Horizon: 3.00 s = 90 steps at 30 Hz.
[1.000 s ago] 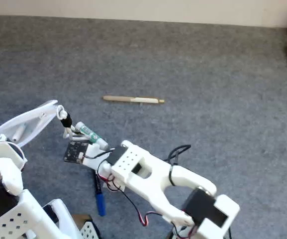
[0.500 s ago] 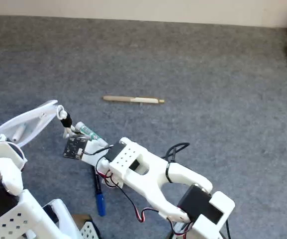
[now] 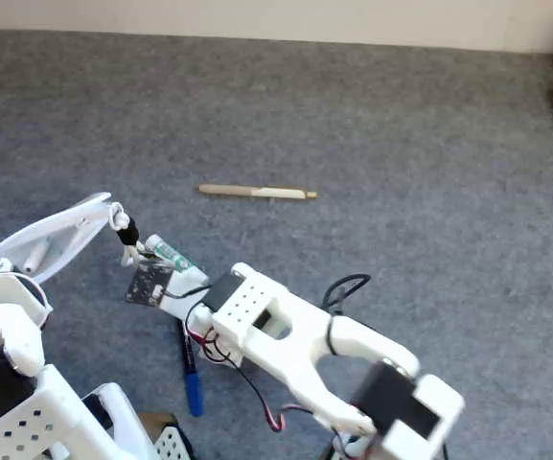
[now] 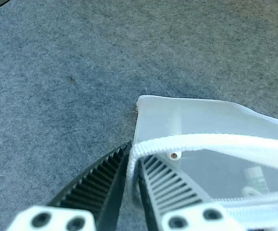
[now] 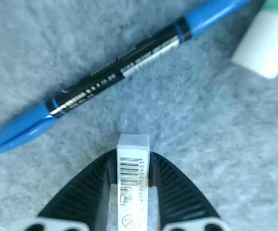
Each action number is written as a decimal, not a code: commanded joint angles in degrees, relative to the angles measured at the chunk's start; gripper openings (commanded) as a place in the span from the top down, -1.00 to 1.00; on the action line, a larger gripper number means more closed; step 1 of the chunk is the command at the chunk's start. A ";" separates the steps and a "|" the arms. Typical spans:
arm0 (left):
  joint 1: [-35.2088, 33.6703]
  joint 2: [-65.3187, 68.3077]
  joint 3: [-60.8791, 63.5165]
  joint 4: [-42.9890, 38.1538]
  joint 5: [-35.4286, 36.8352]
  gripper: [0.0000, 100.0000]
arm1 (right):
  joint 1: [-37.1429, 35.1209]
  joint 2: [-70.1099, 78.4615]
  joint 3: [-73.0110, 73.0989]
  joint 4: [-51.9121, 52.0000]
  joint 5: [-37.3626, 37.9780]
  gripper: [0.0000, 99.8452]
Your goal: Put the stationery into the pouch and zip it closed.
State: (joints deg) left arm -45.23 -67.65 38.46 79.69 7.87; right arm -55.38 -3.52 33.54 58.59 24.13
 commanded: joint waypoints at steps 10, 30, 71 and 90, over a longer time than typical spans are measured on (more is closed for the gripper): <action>6.99 0.31 -3.65 -0.18 0.44 0.99 | 1.54 -31.34 7.08 -1.19 -14.07 0.99; 22.55 0.48 -7.34 0.00 0.35 0.99 | 1.54 -71.96 26.77 -21.49 -18.64 0.99; 22.29 0.40 -4.88 0.00 0.26 0.99 | -2.77 -42.42 29.32 -90.77 -18.37 0.99; 22.20 0.31 -3.30 -0.44 0.26 0.99 | -1.10 -29.32 29.76 -100.97 -12.48 0.99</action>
State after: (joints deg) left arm -23.52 -67.56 36.09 79.69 7.87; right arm -57.05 -32.35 64.22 -41.01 8.92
